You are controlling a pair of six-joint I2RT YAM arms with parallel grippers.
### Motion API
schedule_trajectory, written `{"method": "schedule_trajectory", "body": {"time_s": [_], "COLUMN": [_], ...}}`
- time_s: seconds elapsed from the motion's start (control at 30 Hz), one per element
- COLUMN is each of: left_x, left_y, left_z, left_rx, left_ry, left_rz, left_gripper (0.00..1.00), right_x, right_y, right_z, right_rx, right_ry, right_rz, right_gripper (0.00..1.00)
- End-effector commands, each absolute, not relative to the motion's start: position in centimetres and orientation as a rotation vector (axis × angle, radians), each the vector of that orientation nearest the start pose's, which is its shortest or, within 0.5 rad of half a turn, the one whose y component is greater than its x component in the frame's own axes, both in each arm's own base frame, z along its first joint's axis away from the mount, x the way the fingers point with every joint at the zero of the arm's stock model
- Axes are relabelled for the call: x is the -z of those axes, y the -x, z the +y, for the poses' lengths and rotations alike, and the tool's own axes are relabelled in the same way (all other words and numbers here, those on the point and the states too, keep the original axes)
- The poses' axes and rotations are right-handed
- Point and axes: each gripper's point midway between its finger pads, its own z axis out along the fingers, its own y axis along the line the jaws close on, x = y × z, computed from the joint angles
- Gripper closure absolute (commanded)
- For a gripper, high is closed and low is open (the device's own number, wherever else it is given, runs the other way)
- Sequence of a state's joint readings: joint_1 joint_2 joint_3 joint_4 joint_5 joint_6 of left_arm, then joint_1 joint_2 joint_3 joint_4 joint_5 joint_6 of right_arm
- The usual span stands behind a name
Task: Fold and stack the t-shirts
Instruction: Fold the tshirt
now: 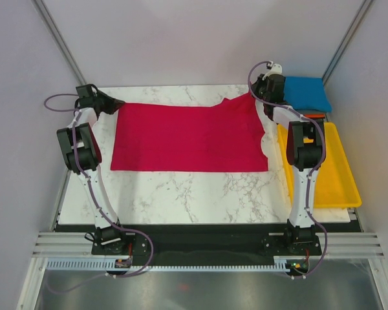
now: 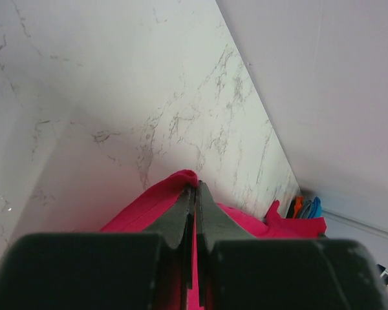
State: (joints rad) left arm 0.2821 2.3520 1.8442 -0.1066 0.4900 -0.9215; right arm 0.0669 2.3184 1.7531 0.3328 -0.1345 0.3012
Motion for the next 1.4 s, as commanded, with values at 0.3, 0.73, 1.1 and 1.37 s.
{"method": "schedule_trajectory", "body": {"time_s": [0.3, 0.73, 1.1, 1.37], "left_x": [-8.5, -8.6, -7.2, -5.6], "left_y": [-60.2, -54.9, -48.8, -46.6], "left_z": [7.8, 8.3, 6.5, 6.3], "left_rx": [0.816, 0.730, 0.707, 0.669], "left_ry": [0.855, 0.803, 0.839, 0.860], "left_rz": [2.084, 2.235, 2.343, 2.418], "left_gripper": [0.98, 0.98, 0.98, 0.98], "right_x": [-19.1, -18.5, -14.9, -14.9], "right_y": [-62.4, -54.3, -48.1, -46.7], "right_z": [8.0, 6.6, 5.9, 6.3], "right_rx": [-0.389, -0.319, -0.326, -0.361], "right_ry": [-0.042, -0.065, -0.143, -0.148], "right_rz": [1.740, 1.808, 1.925, 1.935], "right_gripper": [1.00, 1.00, 1.00, 1.00]}}
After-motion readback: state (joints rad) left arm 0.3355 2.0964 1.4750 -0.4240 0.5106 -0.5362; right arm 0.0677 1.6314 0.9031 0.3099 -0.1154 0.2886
